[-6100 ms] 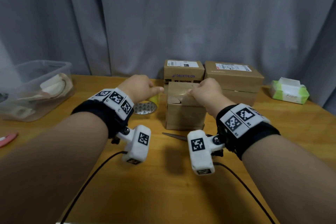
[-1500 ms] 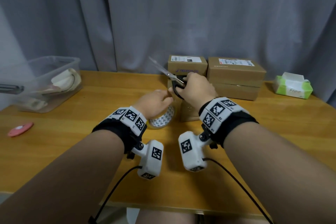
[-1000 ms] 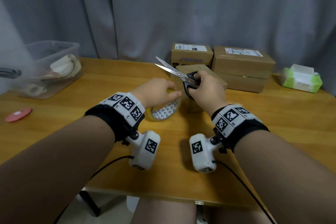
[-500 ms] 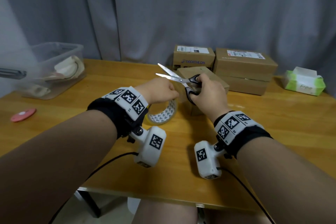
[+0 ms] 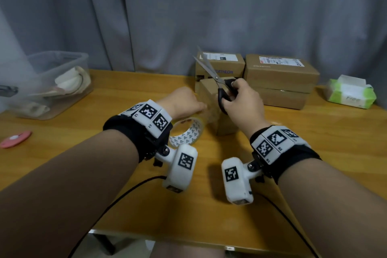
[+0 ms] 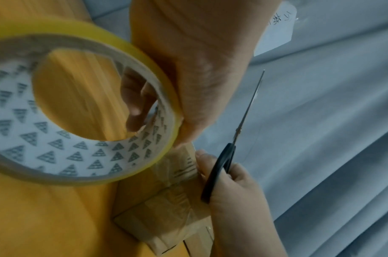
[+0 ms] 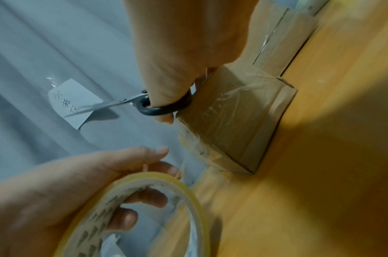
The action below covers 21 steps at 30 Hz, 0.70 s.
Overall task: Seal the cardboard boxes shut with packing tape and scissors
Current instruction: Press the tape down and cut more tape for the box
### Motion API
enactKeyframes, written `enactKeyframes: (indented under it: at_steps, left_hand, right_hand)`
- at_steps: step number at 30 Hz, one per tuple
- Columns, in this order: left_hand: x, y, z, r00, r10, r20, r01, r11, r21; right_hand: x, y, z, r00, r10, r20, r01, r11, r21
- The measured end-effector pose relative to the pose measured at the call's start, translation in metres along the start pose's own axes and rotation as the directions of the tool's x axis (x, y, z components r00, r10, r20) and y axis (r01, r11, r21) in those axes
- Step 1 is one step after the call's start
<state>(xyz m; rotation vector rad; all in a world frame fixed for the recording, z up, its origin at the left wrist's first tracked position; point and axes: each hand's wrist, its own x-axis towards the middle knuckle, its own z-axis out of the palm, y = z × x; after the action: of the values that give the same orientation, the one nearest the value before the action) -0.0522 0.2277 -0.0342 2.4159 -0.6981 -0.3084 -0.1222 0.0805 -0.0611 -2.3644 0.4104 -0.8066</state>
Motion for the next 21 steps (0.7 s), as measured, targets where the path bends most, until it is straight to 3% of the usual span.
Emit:
enactKeyframes:
  at_steps: [4,8,11,12,13,16,17,18,21]
  left_hand:
    - [0.005,0.006,-0.001,0.995,-0.02,0.097,0.018,0.999,0.026]
    - [0.007,0.007,0.004,0.989,-0.042,0.14,0.044,0.999,-0.017]
    - [0.001,0.011,0.002,0.984,-0.049,0.171,0.052,0.999,-0.015]
    - [-0.001,0.011,0.001,0.984,-0.047,0.17,0.052,0.998,-0.026]
    - [-0.002,0.011,0.001,0.985,-0.054,0.167,0.06,0.998,-0.031]
    - [-0.008,0.009,0.0,0.986,-0.087,0.143,0.093,0.995,-0.034]
    - [-0.01,0.008,-0.001,0.986,-0.099,0.136,0.104,0.994,-0.032]
    - [-0.011,0.007,-0.001,0.986,-0.104,0.131,0.109,0.994,-0.026]
    - [-0.008,0.006,-0.001,0.985,-0.111,0.133,0.114,0.993,-0.012]
  right_hand:
    - [0.003,0.003,-0.011,0.994,0.0,0.114,-0.008,0.998,0.064]
    - [0.005,-0.007,-0.047,0.96,0.078,0.27,-0.172,0.923,0.344]
    - [-0.011,-0.018,-0.073,0.896,0.111,0.429,-0.233,0.941,0.244]
    - [-0.017,-0.019,-0.079,0.832,0.134,0.539,-0.259,0.952,0.162]
    - [-0.025,-0.019,-0.084,0.734,0.163,0.66,-0.282,0.956,0.077]
    - [-0.041,-0.008,-0.093,0.363,0.256,0.896,-0.295,0.944,-0.15]
    - [-0.045,-0.004,-0.094,0.285,0.296,0.912,-0.303,0.93,-0.207]
    - [-0.047,0.001,-0.093,0.248,0.335,0.909,-0.311,0.916,-0.253]
    - [-0.051,0.006,-0.087,0.251,0.39,0.886,-0.346,0.891,-0.294]
